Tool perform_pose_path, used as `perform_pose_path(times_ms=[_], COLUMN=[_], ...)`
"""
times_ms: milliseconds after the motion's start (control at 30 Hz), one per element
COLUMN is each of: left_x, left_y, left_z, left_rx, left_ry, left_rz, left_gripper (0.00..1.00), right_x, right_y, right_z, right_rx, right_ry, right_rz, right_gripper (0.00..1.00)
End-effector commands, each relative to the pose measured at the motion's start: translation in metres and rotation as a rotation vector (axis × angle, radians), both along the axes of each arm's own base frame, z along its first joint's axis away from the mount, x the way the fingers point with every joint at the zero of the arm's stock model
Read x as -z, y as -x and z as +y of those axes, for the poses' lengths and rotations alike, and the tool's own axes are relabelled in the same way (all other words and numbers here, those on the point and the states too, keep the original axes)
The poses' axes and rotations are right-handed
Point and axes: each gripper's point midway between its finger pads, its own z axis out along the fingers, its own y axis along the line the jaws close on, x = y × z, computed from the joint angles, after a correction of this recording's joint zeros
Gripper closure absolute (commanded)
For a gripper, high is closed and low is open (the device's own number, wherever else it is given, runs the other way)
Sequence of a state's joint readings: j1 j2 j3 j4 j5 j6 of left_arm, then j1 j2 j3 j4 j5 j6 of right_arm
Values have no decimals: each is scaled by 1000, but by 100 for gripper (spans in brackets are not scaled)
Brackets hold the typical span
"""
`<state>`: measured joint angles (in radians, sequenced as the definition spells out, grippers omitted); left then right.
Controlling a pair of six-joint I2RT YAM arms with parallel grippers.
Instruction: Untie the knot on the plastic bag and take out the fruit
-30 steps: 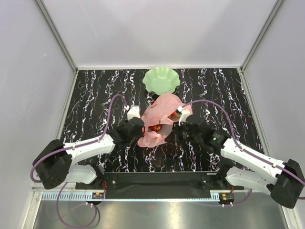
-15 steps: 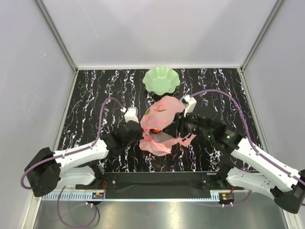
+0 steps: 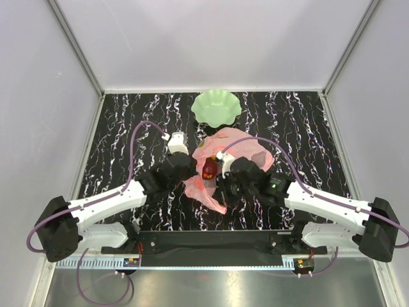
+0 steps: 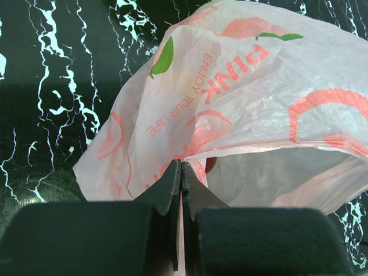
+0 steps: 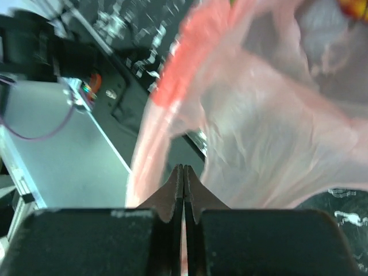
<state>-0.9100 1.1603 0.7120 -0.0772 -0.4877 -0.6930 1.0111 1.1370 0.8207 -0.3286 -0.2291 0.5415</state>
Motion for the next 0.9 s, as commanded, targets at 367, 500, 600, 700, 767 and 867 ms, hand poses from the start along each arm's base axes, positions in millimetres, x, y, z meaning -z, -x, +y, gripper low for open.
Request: perform_pose_path(times_ms=[367, 500, 600, 700, 767, 867], left_x=[34, 19, -2, -5, 5, 9], left_y=[6, 3, -6, -20, -28, -32], left_z=[6, 10, 15, 19, 21, 19], left_rx=[-7, -24, -44, -57, -53, -39], left_ry=[-39, -38, -74, -152, -184, -176], left_rz=[28, -9, -62, -83, -65, -64], left_gripper=[100, 100, 100, 100, 100, 100], right_x=[-1, 8, 12, 22, 20, 31], right_y=[-79, -102, -111, -116, -120, -132], right_z=[-12, -9, 2, 18, 26, 25], right_rx=[334, 416, 422, 392, 389, 433], right_ry=[202, 219, 218, 230, 223, 273], right_rz=[-218, -277, -297, -287, -290, -304], right_gripper=[55, 33, 26, 24, 24, 17])
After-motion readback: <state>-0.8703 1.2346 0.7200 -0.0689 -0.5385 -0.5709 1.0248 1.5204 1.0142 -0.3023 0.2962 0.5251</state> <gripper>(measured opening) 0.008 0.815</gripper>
